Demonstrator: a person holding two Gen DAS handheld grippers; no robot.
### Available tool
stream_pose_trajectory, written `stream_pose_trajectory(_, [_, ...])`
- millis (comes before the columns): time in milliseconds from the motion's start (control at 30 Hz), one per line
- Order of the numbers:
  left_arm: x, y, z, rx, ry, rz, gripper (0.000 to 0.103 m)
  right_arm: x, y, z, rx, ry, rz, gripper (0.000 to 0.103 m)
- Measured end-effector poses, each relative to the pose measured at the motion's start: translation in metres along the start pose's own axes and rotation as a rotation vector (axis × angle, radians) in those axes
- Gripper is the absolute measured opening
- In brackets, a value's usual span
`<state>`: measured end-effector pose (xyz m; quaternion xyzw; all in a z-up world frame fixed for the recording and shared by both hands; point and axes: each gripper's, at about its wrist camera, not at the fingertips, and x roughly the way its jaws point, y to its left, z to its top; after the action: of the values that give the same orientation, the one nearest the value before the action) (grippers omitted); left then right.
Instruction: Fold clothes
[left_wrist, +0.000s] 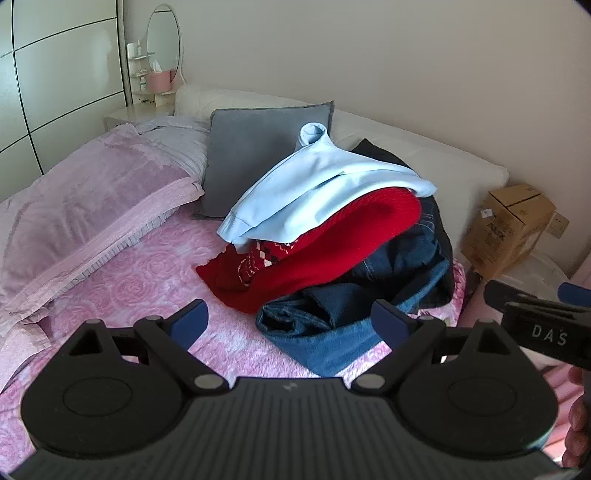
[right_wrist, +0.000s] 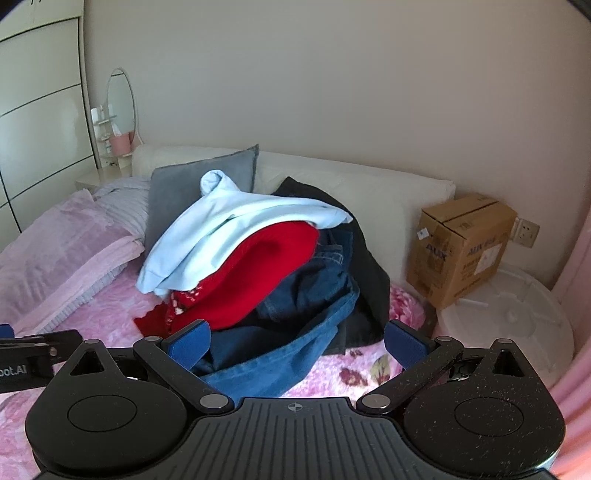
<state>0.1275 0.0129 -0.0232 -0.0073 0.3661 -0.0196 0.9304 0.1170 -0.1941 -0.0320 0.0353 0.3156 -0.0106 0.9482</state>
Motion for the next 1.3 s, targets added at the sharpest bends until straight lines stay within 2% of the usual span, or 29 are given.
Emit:
stream_pose_trajectory(167, [0.04,-0.013,0.026,-0.005,0.037,-0.009,0.094,0.038,-0.015,0.019,-0.014,0.027,0.026,0.103])
stream_pose_trajectory(367, [0.087,-0.039,0.061,0.02,0.071,-0.031,0.093,0.085,-0.034,0.048,-0.047,0.047,0.019,0.103])
stream_pose_trajectory(767, [0.174,-0.071,0.128,0.061,0.061,-0.002,0.093,0.186,-0.07,0.102,-0.026,0.114,0.043,0.103])
stream_pose_trajectory(1100, [0.253,-0.093,0.162,0.067,0.094,-0.007,0.093,0.265,-0.093,0.132,-0.018,0.141,0.068,0.103])
stream_pose_trajectory(1300, [0.293,-0.097,0.176,0.067,0.114,-0.004,0.093,0.306,-0.113,0.142,0.077,0.193,0.117,0.103])
